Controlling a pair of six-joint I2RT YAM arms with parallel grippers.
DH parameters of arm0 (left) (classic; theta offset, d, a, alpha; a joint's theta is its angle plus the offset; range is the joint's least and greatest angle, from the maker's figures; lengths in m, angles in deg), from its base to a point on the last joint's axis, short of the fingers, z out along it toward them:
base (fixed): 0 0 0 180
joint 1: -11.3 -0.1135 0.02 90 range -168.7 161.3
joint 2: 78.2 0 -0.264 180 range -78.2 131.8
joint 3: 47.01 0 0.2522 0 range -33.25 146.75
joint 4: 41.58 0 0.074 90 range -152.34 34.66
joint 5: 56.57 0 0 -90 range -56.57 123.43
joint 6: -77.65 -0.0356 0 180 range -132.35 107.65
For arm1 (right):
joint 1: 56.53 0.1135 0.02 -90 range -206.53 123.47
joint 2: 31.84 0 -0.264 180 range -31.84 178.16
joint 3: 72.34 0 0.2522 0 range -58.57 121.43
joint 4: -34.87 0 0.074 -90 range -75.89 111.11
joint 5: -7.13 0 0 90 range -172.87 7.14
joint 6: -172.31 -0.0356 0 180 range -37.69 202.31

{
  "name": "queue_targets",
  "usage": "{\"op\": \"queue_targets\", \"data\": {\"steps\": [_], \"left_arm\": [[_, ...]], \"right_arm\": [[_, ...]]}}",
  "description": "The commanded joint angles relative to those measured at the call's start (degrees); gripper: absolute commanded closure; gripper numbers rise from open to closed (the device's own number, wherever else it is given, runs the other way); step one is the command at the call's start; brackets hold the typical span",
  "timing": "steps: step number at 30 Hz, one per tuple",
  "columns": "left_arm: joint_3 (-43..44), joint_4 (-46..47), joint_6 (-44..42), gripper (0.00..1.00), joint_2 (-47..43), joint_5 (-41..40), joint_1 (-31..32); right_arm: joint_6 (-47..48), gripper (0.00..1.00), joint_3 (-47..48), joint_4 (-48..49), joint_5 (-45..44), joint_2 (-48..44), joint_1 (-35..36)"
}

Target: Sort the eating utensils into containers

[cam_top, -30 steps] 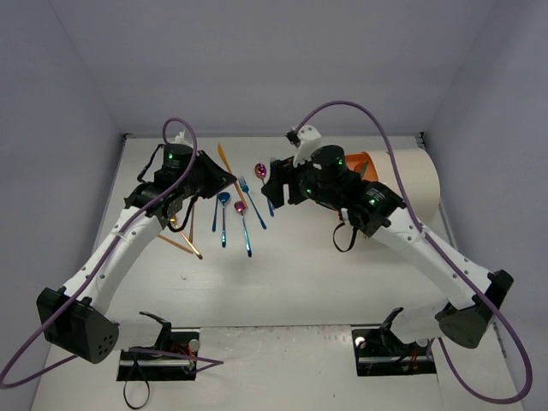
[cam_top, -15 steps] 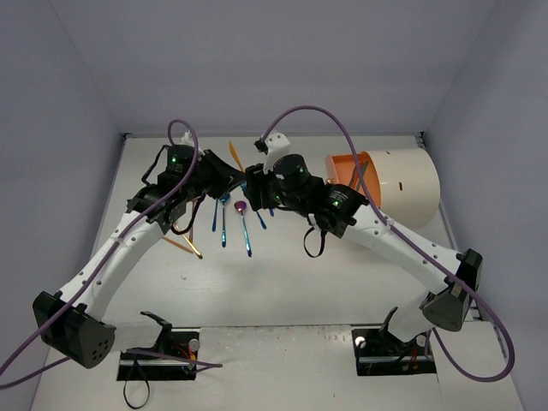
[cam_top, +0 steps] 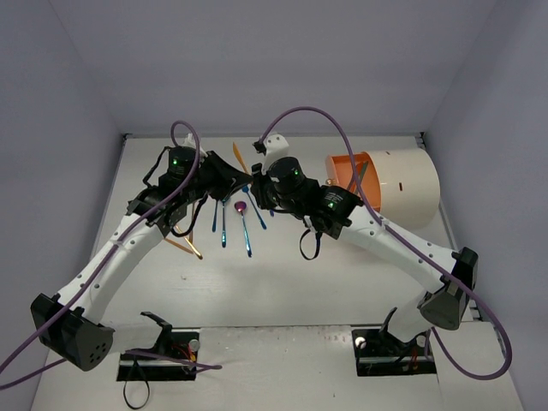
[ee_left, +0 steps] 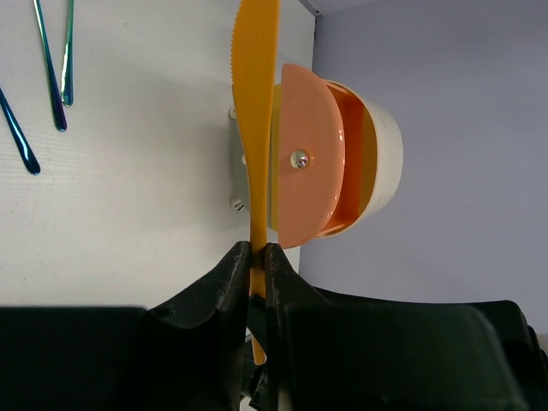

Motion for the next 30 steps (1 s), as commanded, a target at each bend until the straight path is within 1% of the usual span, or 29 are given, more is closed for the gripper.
{"op": "queue_targets", "data": {"steps": [1,5,6,8,9,10,11,14,16,17,20,24,27,30], "left_arm": [[1.2,4.2,0.3,1.0,-1.6,1.1,0.4],[1.3,4.1,-0.9,1.0,-1.6,1.0,0.4],[1.1,3.9,-1.3,0.98,-1.7,0.9,0.4],[0.9,3.1,-2.1,0.83,-2.0,0.5,0.4],[0.9,2.8,-2.6,0.69,-2.3,-0.3,0.4],[0.7,2.2,-3.1,0.59,-2.7,-0.9,0.4],[0.7,1.6,-3.9,0.52,-3.2,-1.4,0.4],[1.3,-2.1,-7.7,0.4,-4.6,-4.4,0.4],[2.4,-5.1,-11.0,0.37,-5.5,-7.5,0.4],[2.9,-6.9,-14.3,0.36,-6.3,-9.7,0.4],[3.7,-11.4,-21.3,0.36,-8.3,-18.6,0.3],[1.9,-16.3,-27.8,0.34,-11.4,-26.8,0.2],[-1.2,-18.2,-30.6,0.31,-12.8,-30.5,0.1],[-3.8,-18.4,-32.5,0.29,-12.8,-31.4,0.1]], "right_arm": [[0.0,0.99,0.6,4.1,-3.6,-0.9,0.5],[-0.4,1.0,-1.1,4.1,-4.9,-2.1,0.4],[-0.5,1.0,-1.4,4.1,-5.5,-2.5,0.4],[-0.5,1.0,-2.0,4.0,-7.2,-3.3,0.3],[-0.6,1.0,-2.5,4.0,-8.2,-4.1,0.3],[-0.6,1.0,-2.9,3.9,-9.4,-4.7,0.2],[-0.6,1.0,-3.3,3.8,-10.6,-5.2,0.0],[-1.3,1.0,-4.5,3.5,-13.4,-6.7,-1.3],[-2.2,1.0,-5.0,2.6,-15.0,-7.7,-2.6],[-3.1,1.0,-5.2,2.1,-15.9,-8.3,-3.5],[-5.6,1.0,-5.6,0.3,-18.8,-10.7,-7.5],[-9.4,1.0,-9.0,-1.8,-21.7,-13.8,-12.6],[-12.2,1.0,-11.1,-3.6,-22.4,-16.5,-17.2],[-13.6,1.0,-12.7,-4.8,-21.6,-17.7,-20.3]]}}
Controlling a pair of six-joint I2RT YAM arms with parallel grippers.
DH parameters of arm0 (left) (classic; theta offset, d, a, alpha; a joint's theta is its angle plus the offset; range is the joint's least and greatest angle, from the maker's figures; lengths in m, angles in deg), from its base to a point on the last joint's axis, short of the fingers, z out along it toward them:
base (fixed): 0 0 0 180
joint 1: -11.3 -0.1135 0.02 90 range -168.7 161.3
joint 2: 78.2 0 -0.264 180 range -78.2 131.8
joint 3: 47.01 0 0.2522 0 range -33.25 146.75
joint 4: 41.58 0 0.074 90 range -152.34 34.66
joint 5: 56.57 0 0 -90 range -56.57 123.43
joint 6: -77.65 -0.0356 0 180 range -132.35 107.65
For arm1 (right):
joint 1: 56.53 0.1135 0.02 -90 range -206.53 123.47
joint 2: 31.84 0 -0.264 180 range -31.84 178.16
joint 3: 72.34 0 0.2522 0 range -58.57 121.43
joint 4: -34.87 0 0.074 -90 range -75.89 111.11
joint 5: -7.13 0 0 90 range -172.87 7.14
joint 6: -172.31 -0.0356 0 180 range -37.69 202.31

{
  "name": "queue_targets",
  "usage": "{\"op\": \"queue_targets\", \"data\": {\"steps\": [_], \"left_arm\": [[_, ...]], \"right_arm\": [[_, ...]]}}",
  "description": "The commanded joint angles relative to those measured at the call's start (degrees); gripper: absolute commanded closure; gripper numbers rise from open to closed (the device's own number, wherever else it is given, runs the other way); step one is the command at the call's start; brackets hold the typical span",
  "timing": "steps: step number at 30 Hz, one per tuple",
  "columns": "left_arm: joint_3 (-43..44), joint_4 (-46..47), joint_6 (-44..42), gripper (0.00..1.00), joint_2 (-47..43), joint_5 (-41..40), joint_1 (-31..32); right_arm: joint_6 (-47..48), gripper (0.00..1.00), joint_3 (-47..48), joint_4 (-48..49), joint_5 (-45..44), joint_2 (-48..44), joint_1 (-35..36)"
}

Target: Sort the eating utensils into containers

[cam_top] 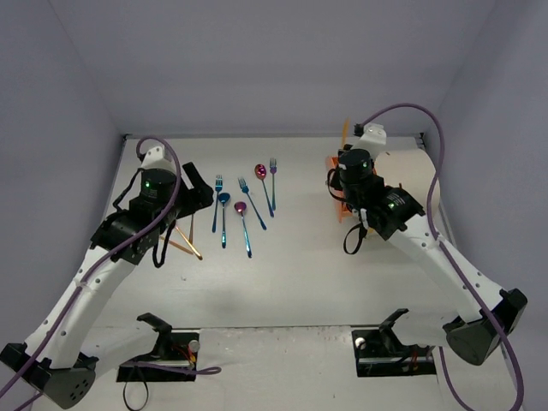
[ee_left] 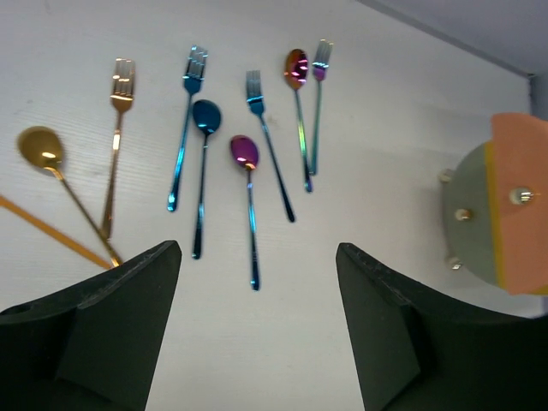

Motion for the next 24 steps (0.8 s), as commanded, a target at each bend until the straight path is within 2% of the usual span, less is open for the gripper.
{"op": "queue_targets", "data": {"steps": [1,6,12,15,20,24], "left_arm": [[-3.0,-1.8,-7.0,0.27,0.1,-6.3,-0.1],[-5.3,-1.9,-9.3,0.22,2.0,-6.4,-0.3],[-6.1,-1.8,-9.6,0.22,4.1,-5.1,-0.3],[-6.1,-1.8,-9.7,0.22,4.8,-4.7,-0.4],[-5.7,-1.8,-9.8,0.22,6.0,-5.0,-0.5],[-5.2,-1.7,-9.8,0.22,7.0,-4.6,-0.5]], "right_arm": [[-4.7,1.0,-2.2,-0.6,-2.1,-2.8,-3.9],[-6.3,1.0,-5.1,-0.8,3.3,-2.6,-8.3],[-8.7,0.99,-8.1,-0.7,4.4,-2.2,-8.7],[-8.9,0.93,-8.7,-0.7,5.3,-2.1,-8.9],[-9.3,0.75,-8.8,-0.9,4.5,-2.8,-8.9],[-7.3,0.68,-7.6,-1.0,3.4,-3.2,-8.9]]}}
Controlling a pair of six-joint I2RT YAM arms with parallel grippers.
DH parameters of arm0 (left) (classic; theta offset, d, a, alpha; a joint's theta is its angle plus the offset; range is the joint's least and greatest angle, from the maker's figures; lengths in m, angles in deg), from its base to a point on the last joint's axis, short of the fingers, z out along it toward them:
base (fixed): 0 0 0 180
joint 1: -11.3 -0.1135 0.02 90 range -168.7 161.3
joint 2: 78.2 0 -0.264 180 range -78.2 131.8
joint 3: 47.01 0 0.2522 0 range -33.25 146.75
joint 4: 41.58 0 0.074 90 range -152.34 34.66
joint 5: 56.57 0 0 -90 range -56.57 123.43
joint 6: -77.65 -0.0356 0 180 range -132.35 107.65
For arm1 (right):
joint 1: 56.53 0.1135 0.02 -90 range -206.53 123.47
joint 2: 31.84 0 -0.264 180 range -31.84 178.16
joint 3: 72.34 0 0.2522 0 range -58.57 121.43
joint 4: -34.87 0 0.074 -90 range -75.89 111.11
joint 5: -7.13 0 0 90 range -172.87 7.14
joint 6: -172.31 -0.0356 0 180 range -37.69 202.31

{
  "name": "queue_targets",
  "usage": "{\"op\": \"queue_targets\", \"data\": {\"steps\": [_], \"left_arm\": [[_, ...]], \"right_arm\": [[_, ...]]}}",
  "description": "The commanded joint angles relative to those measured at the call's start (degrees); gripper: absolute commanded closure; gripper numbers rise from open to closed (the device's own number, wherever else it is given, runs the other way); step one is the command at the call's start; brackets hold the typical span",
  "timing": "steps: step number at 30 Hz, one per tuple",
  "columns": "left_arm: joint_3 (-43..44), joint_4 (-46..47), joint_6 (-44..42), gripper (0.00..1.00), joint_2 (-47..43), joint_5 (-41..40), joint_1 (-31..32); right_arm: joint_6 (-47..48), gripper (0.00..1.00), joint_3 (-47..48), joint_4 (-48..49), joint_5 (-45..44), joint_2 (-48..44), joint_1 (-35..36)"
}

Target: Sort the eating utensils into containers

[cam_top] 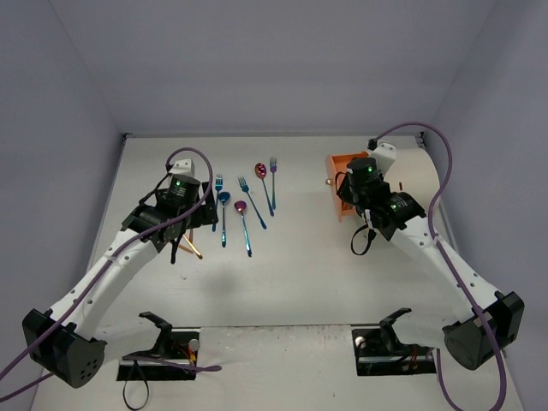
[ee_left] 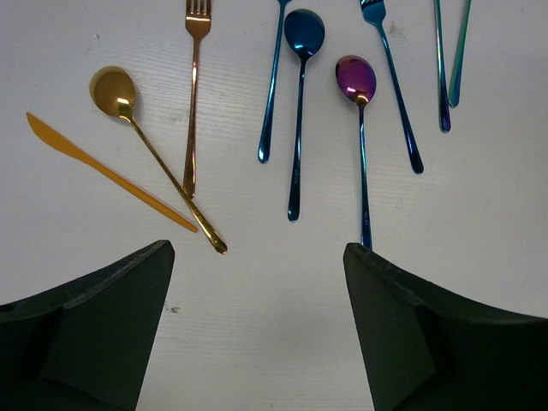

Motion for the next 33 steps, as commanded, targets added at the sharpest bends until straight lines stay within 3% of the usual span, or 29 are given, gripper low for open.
{"op": "queue_targets", "data": {"steps": [1,12,18,33], "left_arm": [[2.0,1.6,-1.1,0.22,1.0,0.0,-0.3],[2.8,1.5,-2.3,0.22,1.0,0.2,-1.9],[2.1,1.4,-3.1,0.22,0.0,1.2,-3.6],[-0.6,0.2,-5.7,0.22,-3.1,1.8,-9.0]], "right_arm": [[1.6,0.66,2.2,1.9,-2.5,-1.0,-0.3],[15.6,0.59,11.9,2.0,4.0,3.5,1.0],[20.3,0.5,14.7,2.0,1.3,8.5,5.6],[24.8,0.5,18.7,2.4,1.3,14.1,10.3]]}}
